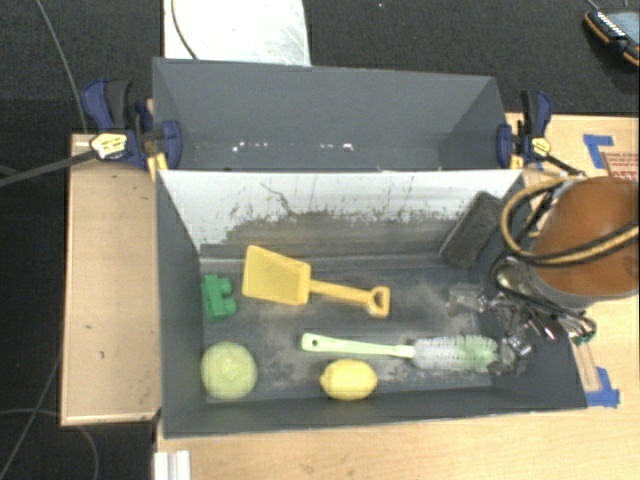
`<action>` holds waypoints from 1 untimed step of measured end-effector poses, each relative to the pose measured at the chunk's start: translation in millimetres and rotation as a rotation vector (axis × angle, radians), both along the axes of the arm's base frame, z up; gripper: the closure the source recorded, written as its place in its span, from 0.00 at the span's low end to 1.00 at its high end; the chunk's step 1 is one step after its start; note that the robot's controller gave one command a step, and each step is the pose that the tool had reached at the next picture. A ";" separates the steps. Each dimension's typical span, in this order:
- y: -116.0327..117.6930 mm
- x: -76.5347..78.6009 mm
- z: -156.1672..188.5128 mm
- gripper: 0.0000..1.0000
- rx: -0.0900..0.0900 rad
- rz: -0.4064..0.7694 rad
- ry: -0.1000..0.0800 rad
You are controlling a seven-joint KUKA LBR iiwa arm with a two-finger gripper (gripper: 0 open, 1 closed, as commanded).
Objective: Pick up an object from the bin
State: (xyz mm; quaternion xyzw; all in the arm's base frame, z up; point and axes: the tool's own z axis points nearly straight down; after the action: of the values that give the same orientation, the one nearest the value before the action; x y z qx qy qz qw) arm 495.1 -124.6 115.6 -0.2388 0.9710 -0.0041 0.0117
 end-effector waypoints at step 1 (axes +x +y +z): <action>9.2 -1.3 -2.8 0.00 0.005 -0.170 -0.006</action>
Offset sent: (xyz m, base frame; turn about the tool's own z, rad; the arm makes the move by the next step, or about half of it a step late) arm -0.0096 -0.0159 -0.0287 -0.0381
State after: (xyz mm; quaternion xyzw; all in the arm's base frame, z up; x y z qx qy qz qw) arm 493.7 -115.4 112.9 -0.1555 0.9877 -0.0036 0.0148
